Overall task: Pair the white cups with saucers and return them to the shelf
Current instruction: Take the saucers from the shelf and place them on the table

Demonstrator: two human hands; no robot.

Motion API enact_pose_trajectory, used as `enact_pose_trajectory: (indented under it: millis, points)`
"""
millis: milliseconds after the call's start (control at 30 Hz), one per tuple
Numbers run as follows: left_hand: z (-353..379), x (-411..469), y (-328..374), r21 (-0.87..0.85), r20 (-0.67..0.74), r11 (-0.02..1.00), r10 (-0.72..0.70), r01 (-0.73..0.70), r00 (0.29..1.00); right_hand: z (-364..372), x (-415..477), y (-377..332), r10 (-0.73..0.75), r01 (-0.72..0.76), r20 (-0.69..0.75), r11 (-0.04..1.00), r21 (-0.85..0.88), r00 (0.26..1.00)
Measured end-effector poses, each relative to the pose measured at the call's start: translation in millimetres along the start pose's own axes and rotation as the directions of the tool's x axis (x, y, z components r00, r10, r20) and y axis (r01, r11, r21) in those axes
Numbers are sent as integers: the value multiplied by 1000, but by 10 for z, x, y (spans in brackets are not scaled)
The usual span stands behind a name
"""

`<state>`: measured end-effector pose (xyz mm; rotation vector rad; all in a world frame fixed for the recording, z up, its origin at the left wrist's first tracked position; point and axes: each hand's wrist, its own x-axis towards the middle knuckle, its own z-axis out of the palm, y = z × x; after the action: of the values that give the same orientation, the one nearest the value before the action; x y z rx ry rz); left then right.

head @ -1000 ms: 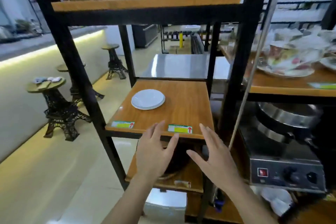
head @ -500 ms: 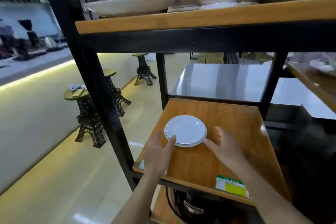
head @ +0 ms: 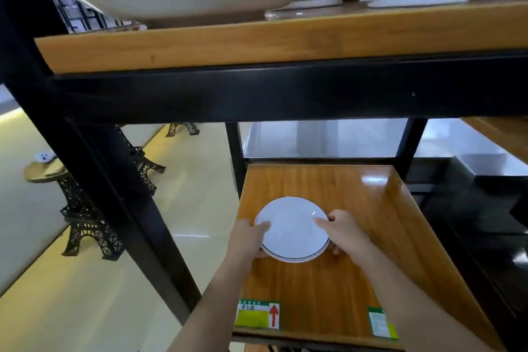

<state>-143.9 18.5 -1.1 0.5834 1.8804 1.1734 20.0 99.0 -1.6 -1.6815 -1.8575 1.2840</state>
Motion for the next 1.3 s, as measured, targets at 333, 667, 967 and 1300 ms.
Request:
enact_pose_trajectory:
  millis: [333,667,967,1300]
  points:
    - [14,-56,-10,48,10,995,89,-89,996,7,-197,83,26,-13,-137,996,93,990]
    - [238,-534,-21,57,133,992,106,-114,985,-207,-853,488,102,-30,-246,959,281,964]
    - [566,-1372,-221,53,261,988,129,-147,957,-512,-1764,1052,161,-42,-395,956,292,905]
    - [1318,-2874,-681,151,476,949,176,-277,862,-1003,-3280,2247,247,0,-586,921,389,772]
